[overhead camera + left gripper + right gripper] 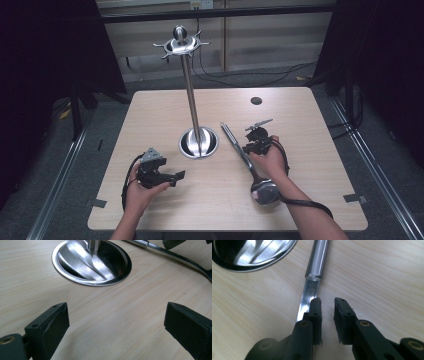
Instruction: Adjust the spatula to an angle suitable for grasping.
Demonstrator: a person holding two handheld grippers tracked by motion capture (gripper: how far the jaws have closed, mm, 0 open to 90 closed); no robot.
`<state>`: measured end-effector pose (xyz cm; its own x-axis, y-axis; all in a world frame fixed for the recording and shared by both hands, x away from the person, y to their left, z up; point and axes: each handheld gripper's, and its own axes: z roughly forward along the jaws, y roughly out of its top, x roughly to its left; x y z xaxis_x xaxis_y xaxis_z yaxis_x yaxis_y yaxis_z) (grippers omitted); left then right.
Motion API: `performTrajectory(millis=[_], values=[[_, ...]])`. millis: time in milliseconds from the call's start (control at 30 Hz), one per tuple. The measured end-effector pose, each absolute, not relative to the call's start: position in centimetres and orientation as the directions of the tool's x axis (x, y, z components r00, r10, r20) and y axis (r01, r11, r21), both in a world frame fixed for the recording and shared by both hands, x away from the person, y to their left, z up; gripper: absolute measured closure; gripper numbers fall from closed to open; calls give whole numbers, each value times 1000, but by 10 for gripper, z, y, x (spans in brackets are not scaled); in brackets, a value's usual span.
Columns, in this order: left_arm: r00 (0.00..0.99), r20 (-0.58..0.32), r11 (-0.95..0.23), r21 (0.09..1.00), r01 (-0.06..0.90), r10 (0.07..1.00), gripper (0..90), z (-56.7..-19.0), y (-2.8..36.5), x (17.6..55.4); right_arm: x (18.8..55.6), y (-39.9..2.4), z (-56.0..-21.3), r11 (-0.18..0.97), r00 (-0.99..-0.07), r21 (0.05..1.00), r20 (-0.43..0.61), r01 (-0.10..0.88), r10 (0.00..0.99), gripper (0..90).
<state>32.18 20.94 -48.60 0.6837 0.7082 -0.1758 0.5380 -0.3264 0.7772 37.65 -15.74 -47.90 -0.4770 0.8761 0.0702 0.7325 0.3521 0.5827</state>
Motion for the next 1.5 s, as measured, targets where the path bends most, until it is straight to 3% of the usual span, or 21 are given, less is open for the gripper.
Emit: performTrajectory(millis=[333, 600, 1500], values=[[680, -177, -319, 780, 538, 712, 60, -485, 208, 321, 372, -154, -466, 357, -472, 529, 96, 770, 876, 586], [677, -176, -319, 780, 539, 714, 60, -485, 209, 321, 367, -153, -469, 362, -471, 491, 115, 792, 874, 551], [680, -178, -320, 780, 539, 711, 60, -485, 208, 321, 362, -139, -477, 402, -473, 413, 84, 817, 877, 579]])
